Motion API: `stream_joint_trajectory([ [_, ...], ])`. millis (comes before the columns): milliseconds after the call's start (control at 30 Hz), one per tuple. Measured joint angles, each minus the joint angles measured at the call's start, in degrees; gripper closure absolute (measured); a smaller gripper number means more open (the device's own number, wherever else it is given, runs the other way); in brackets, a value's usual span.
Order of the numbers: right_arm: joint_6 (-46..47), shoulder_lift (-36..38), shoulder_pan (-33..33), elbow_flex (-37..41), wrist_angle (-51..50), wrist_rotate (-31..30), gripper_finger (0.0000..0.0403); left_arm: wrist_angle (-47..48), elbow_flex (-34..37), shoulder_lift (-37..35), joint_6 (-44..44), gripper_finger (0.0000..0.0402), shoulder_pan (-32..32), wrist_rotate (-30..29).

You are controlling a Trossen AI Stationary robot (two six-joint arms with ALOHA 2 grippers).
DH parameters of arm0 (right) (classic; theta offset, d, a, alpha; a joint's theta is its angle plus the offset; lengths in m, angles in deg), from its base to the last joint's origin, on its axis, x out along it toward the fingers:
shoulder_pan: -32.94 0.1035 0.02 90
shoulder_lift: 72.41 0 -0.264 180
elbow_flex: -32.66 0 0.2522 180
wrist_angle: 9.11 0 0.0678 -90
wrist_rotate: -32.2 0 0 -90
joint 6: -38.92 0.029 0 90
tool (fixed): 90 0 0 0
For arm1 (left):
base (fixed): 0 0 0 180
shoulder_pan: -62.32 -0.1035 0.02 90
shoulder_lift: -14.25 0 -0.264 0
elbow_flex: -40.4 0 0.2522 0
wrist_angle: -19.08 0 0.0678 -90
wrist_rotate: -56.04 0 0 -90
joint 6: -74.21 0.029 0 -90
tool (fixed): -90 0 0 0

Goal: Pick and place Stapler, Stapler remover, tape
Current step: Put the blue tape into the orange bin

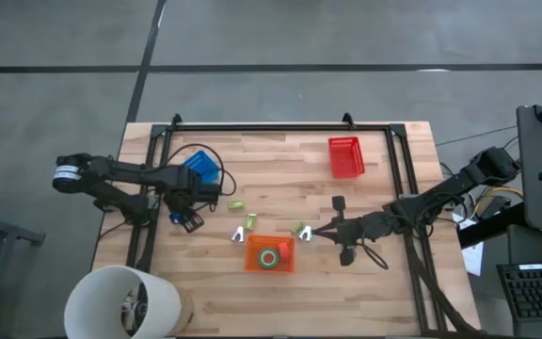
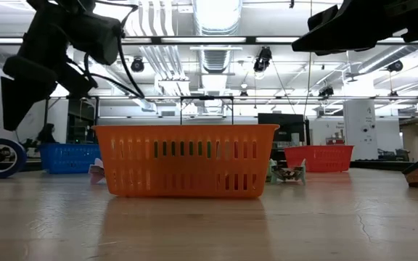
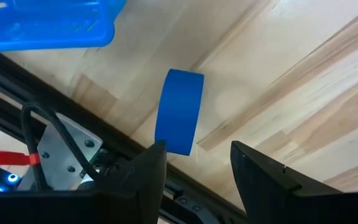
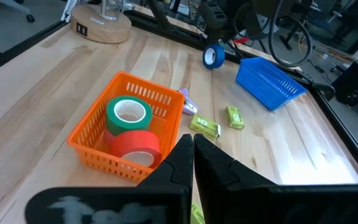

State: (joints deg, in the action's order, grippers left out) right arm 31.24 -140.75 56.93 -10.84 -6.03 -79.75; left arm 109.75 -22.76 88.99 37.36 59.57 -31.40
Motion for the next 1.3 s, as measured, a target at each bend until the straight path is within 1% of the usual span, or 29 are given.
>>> stream_joint_trajectory([
  [133,0.17,0.00,0.00,0.12,0.11,0.05,0.0394,-1.30,1.26,0.10,0.75,0.0220,0.02,-0.79],
  [400,0.45,-0.02,0.00,1.01,1.35,0.09,0.0394,-3.86,7.17,0.08,-0.18,0.0220,0.00,-1.15],
  [567,0.20,-0.02,0.00,1.03,2.21,0.09,0.0394,-6.54,8.70,0.04,0.08,0.0221,0.02,-0.25],
  [667,0.17,-0.01,0.00,1.05,2.25,0.08,0.0394,-9.14,8.67,0.04,0.70,0.0230,0.02,-0.02],
  [733,0.20,-0.02,0.00,1.05,2.23,0.07,0.0394,-11.80,8.67,0.04,1.08,0.0242,0.02,1.09],
  [800,0.20,-0.02,0.00,1.05,2.25,0.07,0.0394,-15.31,8.63,0.04,1.19,0.0257,0.07,3.53],
  [967,0.20,-0.02,0.00,1.05,2.23,0.07,0.0394,-19.49,8.63,0.04,0.56,0.0287,0.39,7.37],
  [1200,0.03,0.00,0.00,1.05,2.21,0.04,0.0394,-20.74,7.63,0.04,-2.57,0.0302,2.89,10.43],
  [1300,0.00,-0.02,0.00,1.05,2.20,0.02,0.0394,-23.47,6.28,0.01,-4.02,0.0303,4.75,11.67],
])
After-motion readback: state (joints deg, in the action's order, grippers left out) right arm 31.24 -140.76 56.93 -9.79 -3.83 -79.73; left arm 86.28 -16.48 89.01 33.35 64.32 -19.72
